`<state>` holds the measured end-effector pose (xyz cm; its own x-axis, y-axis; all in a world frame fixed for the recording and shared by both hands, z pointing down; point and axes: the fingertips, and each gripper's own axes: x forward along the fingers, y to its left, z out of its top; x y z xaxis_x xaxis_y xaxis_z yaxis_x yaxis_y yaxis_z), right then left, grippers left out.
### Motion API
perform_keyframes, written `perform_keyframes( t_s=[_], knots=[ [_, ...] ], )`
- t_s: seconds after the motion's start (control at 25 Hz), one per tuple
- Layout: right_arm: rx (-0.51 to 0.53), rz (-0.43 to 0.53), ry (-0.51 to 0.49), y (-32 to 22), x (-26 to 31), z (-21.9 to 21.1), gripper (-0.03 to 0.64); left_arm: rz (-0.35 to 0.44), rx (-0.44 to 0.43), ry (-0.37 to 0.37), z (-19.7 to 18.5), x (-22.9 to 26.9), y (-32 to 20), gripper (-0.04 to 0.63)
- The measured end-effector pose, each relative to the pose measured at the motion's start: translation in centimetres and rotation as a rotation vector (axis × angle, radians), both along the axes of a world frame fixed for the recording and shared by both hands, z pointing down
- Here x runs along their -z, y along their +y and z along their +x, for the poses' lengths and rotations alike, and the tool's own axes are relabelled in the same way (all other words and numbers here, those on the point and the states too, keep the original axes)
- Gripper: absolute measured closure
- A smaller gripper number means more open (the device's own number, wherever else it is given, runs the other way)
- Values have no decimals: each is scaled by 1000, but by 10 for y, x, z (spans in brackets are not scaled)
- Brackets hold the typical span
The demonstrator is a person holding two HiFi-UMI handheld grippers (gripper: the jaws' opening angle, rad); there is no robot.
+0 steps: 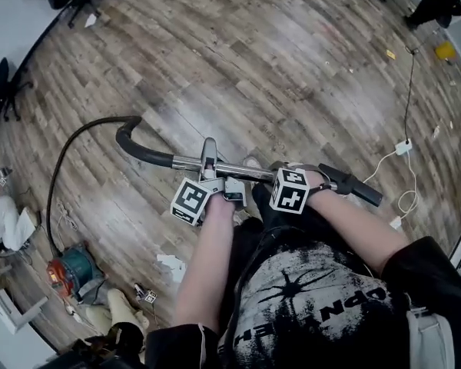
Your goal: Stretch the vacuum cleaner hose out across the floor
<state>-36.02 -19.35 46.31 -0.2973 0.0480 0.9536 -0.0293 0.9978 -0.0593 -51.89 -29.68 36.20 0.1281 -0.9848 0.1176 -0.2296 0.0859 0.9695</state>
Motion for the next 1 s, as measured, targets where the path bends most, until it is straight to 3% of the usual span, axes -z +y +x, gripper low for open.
perform_keyframes(
  t_s=[0.16,0.4,0.64,0.8,1.0],
  knots=[
    [-77,-9,51,29,-9,45,551,-27,-78,56,49,-21,16,555],
    [-107,-12,40,46,-4,100,551,-25,-110,46,109,-14,29,555],
    [-15,-10,-19,36,2,151,551,-8,-21,-7,156,0,33,555],
    [80,-1,-38,35,-1,195,551,21,80,25,197,6,48,555],
    [180,-58,-39,59,-9,240,551,-56,180,-13,229,-13,85,555]
  ],
)
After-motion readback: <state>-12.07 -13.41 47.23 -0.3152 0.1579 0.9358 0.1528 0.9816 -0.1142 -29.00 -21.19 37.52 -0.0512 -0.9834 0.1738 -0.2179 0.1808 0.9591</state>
